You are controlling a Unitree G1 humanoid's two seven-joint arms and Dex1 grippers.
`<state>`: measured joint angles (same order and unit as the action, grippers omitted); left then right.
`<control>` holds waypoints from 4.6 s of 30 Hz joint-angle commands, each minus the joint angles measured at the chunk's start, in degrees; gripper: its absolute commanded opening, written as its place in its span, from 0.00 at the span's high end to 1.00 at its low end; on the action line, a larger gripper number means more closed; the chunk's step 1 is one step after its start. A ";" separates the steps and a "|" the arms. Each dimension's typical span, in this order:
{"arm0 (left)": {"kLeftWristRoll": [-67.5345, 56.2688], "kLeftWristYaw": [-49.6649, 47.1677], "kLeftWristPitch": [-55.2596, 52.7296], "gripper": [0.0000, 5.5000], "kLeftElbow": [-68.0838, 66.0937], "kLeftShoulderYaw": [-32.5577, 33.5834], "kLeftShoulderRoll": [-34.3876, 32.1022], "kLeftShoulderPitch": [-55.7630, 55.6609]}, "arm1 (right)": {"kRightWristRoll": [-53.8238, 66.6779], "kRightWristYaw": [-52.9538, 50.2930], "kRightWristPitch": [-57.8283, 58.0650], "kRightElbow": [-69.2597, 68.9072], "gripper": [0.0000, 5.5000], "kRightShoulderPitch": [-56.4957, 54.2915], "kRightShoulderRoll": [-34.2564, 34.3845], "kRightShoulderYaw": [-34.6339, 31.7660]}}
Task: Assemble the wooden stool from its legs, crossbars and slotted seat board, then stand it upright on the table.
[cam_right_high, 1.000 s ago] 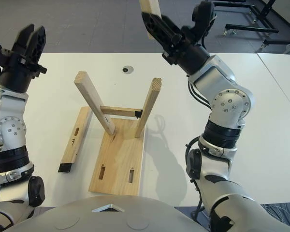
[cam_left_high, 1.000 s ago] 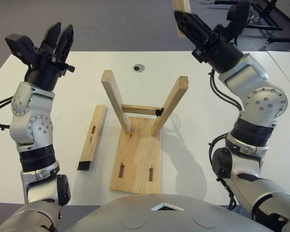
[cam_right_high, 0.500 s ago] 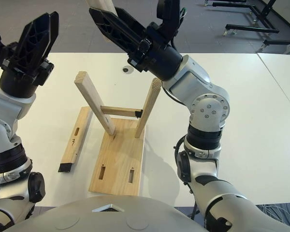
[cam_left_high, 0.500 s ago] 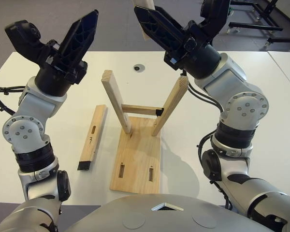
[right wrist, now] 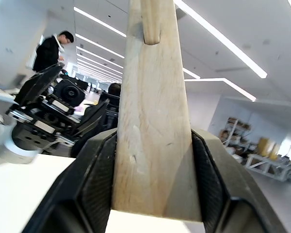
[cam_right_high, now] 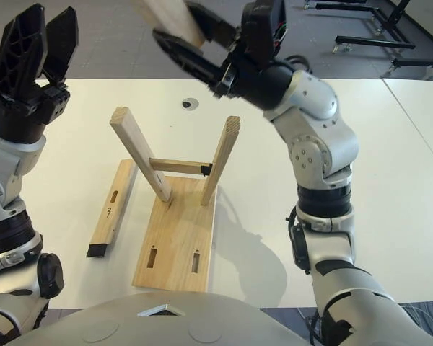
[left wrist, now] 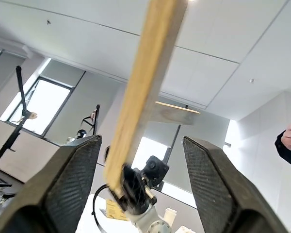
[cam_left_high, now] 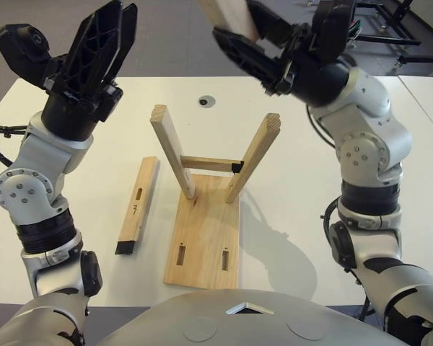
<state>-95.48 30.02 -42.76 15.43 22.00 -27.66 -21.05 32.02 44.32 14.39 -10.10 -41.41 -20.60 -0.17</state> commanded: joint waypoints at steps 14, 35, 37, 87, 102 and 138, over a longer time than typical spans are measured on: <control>7.84 14.93 -10.69 0.45 -17.92 6.96 -19.73 -4.54 | -35.33 4.63 -56.90 26.74 0.63 -18.34 -7.00 8.29; 10.45 25.24 -30.14 0.45 -18.94 -6.69 -17.52 -17.51 | -46.49 -4.64 -76.07 33.89 0.63 -20.70 -7.55 14.14; 9.63 24.73 -31.49 0.41 -21.09 -6.42 -17.26 -19.20 | -48.18 -5.71 -77.11 33.61 0.63 -20.96 -7.53 14.29; 17.88 33.23 -47.93 0.57 -20.53 -12.73 -18.97 -24.65 | -75.23 -30.87 -81.17 28.33 0.63 -27.99 -7.26 14.21; 22.29 36.27 -44.79 0.59 -21.56 -12.07 -18.21 -24.33 | -82.69 -41.76 -79.16 27.90 0.63 -29.25 -7.52 13.65; 18.08 24.48 -2.54 0.62 15.17 7.72 2.06 11.35 | -32.45 -25.45 -49.23 49.10 0.02 -1.37 -11.94 -5.53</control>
<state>-78.73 52.22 -46.71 29.23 32.15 -25.70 -13.66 -3.28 15.03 -34.20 39.79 -44.07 -32.90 -5.56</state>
